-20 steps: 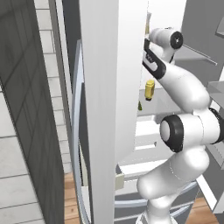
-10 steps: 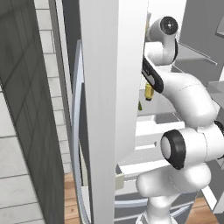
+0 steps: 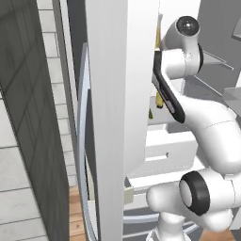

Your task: Move the lemon wedge and mustard from the top shelf to the second highest shelf to make space. Then, place the pitcher from the counter on the cleared top shelf.

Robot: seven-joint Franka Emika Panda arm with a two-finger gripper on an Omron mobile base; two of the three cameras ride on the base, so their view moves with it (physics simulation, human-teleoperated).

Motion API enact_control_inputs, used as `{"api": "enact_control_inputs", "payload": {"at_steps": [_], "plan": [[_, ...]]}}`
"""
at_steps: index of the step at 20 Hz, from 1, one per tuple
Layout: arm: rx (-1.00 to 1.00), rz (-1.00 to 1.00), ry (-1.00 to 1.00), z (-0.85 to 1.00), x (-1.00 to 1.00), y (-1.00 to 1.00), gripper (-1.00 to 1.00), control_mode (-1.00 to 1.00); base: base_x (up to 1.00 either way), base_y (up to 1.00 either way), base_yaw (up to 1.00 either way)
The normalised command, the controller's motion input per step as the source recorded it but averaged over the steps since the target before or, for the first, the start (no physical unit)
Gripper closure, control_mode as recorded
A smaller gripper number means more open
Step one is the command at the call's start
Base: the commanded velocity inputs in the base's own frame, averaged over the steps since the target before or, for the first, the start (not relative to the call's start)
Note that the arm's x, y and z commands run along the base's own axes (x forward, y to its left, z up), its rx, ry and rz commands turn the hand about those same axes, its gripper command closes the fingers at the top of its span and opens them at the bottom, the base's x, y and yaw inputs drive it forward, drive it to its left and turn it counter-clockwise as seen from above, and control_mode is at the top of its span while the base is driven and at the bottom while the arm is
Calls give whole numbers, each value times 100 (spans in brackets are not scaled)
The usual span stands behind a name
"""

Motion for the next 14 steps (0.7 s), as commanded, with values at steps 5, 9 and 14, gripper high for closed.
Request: {"api": "enact_control_inputs", "payload": {"at_steps": [5, 9, 14], "plan": [[0, 0, 0, -71, -100, -1, -100, -100, 0, 0, 0], [0, 0, 0, -87, -100, -1, -100, -100, 0, 0, 0], [0, 0, 0, -79, -100, -13, -100, -100, 0, 0, 0]]}}
